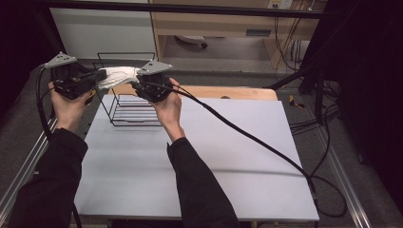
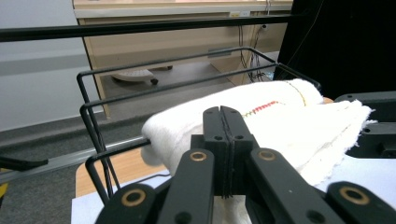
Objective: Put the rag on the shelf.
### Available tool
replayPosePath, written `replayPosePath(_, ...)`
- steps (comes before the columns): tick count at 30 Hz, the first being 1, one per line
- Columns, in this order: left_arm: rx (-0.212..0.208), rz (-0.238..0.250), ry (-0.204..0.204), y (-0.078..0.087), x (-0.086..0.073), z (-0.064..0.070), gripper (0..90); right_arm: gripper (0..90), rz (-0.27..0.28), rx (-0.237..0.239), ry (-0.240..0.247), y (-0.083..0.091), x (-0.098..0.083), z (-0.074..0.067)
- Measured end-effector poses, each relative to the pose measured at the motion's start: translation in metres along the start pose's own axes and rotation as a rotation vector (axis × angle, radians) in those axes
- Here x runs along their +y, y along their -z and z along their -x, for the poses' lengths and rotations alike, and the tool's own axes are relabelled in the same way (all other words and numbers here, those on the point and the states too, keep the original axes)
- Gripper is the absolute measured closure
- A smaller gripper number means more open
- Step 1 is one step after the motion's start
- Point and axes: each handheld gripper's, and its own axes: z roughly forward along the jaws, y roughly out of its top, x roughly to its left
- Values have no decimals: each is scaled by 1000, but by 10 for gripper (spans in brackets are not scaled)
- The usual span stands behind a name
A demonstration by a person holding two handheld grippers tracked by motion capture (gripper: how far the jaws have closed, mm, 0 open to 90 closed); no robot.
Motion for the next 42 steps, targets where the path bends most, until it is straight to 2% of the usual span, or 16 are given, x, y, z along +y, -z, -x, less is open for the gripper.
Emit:
replayPosePath(4,1,-1,4,0,-2,-2,896,555,7,18,-14,3,2,-1)
replayPosePath(8,2,-9,2,-2,-3,-2,896,435,41,41,-27,9,7,0)
replayPosePath(10,2,-11,4,-3,-5,-2,896,461,59,50,-41,12,10,1)
replayPosePath(13,-6,-18,1,-5,-9,0,896,605,62,59,-63,13,14,6)
replayPosePath(18,-14,-21,-9,-4,-16,1,896,799,14,57,-72,4,11,11)
replayPosePath(21,-14,-22,-10,-2,-19,0,896,859,-18,49,-86,-4,7,14)
replayPosePath(24,-11,-26,-10,-1,-21,-1,896,878,-51,41,-91,-11,1,15)
replayPosePath(31,10,-42,-4,-10,-26,-6,896,877,-70,23,-93,-23,-7,16)
replayPosePath(36,12,-28,-6,-11,-30,-6,896,866,-64,25,-95,-26,-9,16)
replayPosePath(42,4,-7,-1,-5,-29,-6,894,831,-46,30,-85,-20,-6,14)
